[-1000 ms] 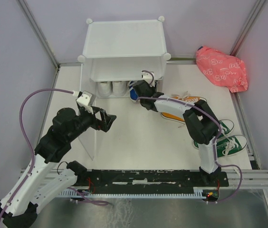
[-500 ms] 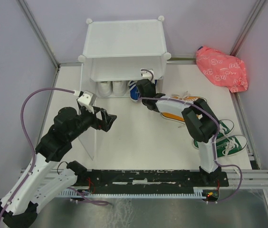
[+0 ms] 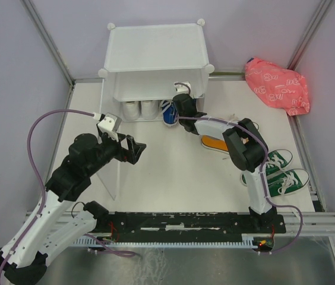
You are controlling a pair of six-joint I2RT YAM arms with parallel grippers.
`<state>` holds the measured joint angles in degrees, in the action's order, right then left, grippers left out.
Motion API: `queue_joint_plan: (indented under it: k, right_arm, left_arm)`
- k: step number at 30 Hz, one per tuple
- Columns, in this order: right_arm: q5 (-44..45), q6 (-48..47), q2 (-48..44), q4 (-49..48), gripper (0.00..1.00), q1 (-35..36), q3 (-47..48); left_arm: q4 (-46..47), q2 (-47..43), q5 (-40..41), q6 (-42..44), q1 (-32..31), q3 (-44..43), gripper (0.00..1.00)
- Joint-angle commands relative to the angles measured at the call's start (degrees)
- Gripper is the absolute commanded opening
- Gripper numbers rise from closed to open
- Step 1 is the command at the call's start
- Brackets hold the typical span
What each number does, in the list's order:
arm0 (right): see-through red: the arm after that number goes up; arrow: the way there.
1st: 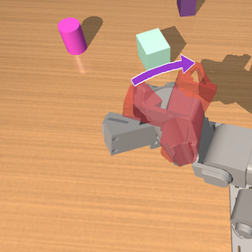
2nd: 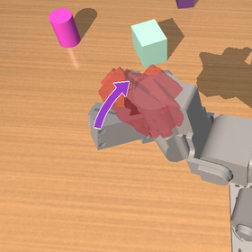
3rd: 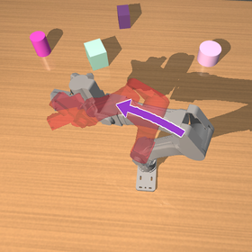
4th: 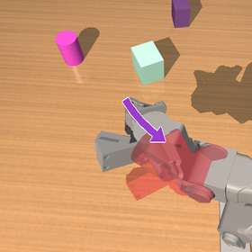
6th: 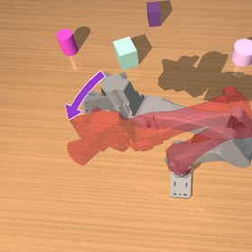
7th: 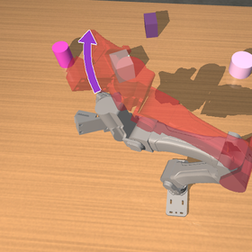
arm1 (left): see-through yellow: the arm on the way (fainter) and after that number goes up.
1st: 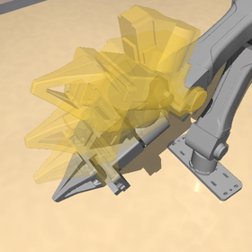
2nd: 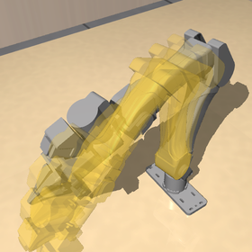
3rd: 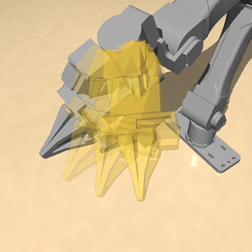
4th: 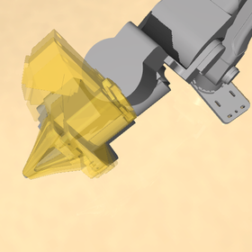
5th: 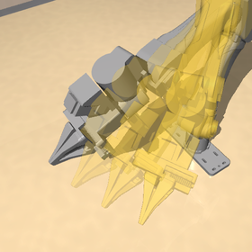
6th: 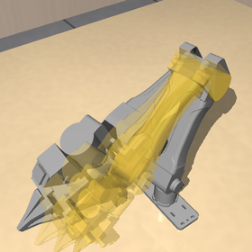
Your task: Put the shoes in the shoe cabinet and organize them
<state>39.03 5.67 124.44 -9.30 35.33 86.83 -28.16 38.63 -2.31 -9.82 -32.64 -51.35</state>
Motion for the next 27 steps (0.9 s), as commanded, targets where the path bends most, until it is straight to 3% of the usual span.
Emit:
queue_joint_plan:
  k: [1, 5, 8, 14, 20, 27]
  right_arm:
    - [4.00, -0.03, -1.32, -3.42, 0.20, -2.10, 2.12]
    - [-0.06, 3.66, -4.98, -1.14, 0.60, -1.95, -1.19]
    - [-4.35, 6.51, -10.21, -1.22, 0.73, -1.47, -6.95]
    - [-13.40, 8.18, -17.83, 3.07, 0.76, 2.81, -12.58]
    - [-20.11, 9.53, -16.33, 2.69, 0.77, 5.93, -11.75]
    - [-13.92, 13.34, -10.14, 4.05, 0.75, 6.00, -6.41]
  left_arm:
    - [2.36, 0.51, 0.99, -0.62, 0.15, 0.29, 0.99]
    - [2.59, 1.18, 0.68, -0.56, 0.12, 0.14, 0.99]
    - [2.64, 1.20, 0.94, -0.44, 0.07, -0.02, 0.99]
    - [2.56, 0.72, 1.34, -0.52, 0.12, -0.13, 0.99]
    - [2.58, -0.02, 1.09, -0.85, 0.12, 0.10, 0.99]
    - [1.51, -1.34, 1.59, -0.94, 0.12, -0.02, 0.99]
